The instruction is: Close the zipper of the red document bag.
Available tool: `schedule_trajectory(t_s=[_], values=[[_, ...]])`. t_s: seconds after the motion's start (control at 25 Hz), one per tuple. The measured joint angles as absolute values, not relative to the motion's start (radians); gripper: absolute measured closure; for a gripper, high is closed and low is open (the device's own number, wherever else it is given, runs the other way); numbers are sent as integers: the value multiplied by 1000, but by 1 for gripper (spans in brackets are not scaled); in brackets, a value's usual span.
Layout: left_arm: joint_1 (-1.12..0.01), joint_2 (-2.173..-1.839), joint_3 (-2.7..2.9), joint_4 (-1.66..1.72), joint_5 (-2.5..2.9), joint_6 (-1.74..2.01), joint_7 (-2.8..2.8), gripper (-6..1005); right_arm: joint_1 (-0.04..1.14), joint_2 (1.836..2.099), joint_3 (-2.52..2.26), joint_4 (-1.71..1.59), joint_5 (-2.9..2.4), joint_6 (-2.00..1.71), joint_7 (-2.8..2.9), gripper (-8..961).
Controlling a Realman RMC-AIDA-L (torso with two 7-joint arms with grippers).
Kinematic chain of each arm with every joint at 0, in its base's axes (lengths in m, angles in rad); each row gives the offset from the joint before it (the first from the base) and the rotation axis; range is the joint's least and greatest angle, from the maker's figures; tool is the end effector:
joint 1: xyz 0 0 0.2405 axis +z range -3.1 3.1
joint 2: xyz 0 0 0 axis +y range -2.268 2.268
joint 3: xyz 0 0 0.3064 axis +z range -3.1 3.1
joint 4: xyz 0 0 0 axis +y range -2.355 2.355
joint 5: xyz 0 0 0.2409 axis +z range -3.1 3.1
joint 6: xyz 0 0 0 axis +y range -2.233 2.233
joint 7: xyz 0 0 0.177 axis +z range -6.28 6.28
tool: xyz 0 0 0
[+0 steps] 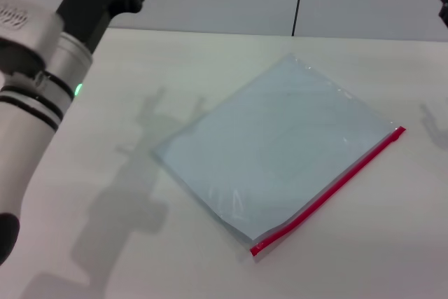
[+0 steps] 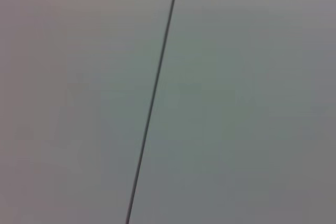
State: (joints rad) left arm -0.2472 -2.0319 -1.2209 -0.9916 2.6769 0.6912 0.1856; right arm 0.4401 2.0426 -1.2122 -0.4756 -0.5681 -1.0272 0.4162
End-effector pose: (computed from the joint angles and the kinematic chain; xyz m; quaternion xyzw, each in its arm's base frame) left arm -0.2482 0.4399 -0.0215 -0.7069 -0.1214 -0.3300 0.6138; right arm 0.3267 0.4605 0.0086 -0.7587 0.0930 0.3101 0.5654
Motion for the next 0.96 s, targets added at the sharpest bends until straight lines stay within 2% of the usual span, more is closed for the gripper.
schedule_trajectory(t_s=[0.4, 0.96], values=[[-362, -2034, -1210, -659, 2676, 967, 81, 165, 583, 2045, -1202, -22, -267, -1297, 141, 423], [-432, -2034, -1155, -487, 2674, 1101, 25, 165, 620, 2046, -1205, 32, -258, -1247, 153, 421]])
